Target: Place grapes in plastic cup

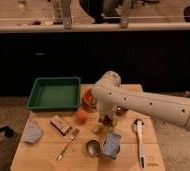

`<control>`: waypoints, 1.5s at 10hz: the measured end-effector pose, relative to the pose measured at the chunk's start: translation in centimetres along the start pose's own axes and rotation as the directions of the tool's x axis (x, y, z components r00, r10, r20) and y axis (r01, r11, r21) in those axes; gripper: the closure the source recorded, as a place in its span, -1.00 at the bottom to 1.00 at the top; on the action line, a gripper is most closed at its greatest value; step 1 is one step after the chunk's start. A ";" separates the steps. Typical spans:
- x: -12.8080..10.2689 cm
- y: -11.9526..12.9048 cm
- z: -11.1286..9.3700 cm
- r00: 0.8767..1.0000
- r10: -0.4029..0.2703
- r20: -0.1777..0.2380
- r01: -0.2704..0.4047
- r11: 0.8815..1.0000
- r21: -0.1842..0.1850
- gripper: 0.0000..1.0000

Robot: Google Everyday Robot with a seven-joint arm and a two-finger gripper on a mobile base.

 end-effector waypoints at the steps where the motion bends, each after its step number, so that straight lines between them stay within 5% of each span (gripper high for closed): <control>1: -0.1 -0.1 0.3 1.000 0.002 0.007 -0.002 1.000 0.011 1.00; 7: 0.5 0.4 1.6 0.998 0.034 0.045 -0.037 0.997 0.069 1.00; 15: 2.1 2.0 2.8 0.995 0.058 0.077 -0.065 0.995 0.079 1.00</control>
